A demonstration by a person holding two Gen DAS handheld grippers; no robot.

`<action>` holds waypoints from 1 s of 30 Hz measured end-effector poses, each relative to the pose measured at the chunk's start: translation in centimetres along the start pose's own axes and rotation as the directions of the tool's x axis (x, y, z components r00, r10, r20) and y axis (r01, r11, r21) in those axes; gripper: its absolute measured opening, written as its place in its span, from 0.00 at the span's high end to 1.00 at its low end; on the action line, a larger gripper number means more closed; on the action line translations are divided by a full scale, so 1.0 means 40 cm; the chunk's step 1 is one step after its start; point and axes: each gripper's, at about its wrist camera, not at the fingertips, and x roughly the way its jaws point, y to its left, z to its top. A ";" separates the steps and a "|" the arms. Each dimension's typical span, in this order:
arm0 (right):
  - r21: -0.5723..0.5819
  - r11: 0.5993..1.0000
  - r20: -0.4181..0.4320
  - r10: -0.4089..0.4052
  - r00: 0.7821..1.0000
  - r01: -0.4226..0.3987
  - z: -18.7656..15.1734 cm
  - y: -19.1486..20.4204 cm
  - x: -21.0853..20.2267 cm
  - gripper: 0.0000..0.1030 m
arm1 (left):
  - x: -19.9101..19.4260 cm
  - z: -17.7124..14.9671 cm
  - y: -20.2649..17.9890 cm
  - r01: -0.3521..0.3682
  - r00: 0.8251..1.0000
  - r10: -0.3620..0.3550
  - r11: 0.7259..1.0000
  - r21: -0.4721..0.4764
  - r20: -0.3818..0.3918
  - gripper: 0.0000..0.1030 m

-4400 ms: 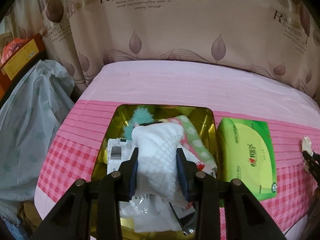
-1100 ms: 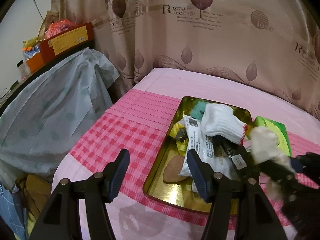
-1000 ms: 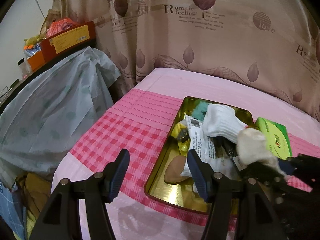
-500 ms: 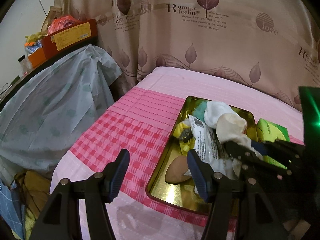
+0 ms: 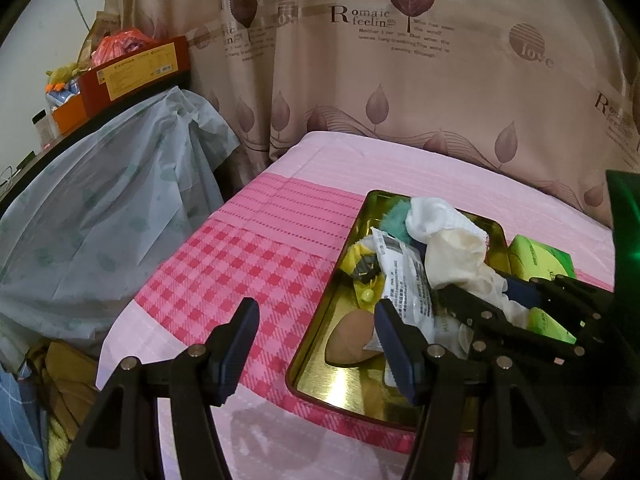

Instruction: Organize soft objects

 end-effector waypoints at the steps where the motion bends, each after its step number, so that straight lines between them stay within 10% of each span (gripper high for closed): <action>1: 0.003 1.000 0.003 -0.003 1.000 0.003 -0.001 0.000 -0.005 0.63 | 0.000 0.000 -0.001 0.002 1.000 -0.002 1.000 0.002 0.000 0.40; 30: 0.151 0.979 0.071 -0.152 0.986 0.140 -0.158 -0.039 -0.199 0.04 | -0.034 -0.002 -0.034 0.031 0.999 -0.032 0.999 0.029 0.040 0.40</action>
